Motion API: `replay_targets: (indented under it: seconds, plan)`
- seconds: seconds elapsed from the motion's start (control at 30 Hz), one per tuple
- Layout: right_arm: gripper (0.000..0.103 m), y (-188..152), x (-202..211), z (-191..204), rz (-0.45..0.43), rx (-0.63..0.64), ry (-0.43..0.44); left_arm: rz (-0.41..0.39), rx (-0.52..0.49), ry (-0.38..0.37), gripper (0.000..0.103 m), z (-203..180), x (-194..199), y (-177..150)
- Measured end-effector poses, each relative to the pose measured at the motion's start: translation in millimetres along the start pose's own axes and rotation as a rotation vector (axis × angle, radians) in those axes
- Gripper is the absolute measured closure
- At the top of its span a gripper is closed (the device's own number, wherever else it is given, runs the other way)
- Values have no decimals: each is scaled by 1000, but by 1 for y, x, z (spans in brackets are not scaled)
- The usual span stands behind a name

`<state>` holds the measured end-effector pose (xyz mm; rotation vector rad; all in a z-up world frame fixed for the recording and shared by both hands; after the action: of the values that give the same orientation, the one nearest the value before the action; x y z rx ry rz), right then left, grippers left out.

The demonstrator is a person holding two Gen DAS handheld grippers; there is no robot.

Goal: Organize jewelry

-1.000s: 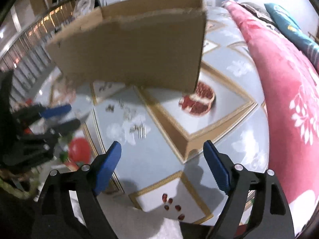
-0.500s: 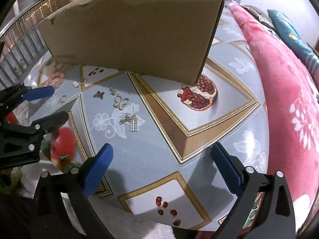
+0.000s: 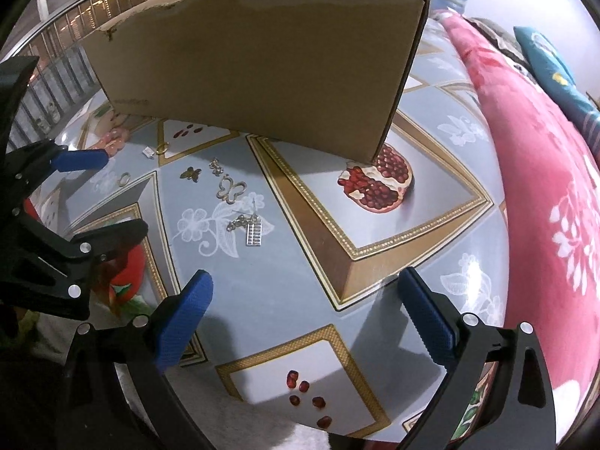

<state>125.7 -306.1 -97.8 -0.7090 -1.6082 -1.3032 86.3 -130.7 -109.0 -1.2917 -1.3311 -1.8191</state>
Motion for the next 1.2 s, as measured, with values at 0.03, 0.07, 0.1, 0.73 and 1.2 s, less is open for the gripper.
replay_targets:
  seconds: [0.03, 0.07, 0.1, 0.73, 1.2]
  plan:
    - [8, 0, 0, 0, 2, 4, 1, 1, 0, -2, 5, -1, 0, 1]
    - [8, 0, 0, 0, 4, 7, 1, 3, 0, -2, 5, -2, 0, 1]
    - [8, 0, 0, 1, 7, 12, 0, 3, 2, -3, 5, -3, -1, 2]
    - [8, -4, 0, 5, 13, 80, 22, 61, 48, 14, 4, -10, -8, 21]
    - [8, -2, -1, 5, 40, 98, 18, 55, 52, 8, 4, -8, -10, 28]
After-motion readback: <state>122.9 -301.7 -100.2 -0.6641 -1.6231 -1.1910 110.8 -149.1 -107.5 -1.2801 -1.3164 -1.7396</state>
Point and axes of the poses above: each gripper's, at about its wrist camera, not at the fingertips, and x roughly against the way its jaws point, z to its left, y to its top, the point moved 10 cm from there along -x, roughly the way its jaws point, and after that the axes turned 4 degrees about z, right-handed, at the moved point
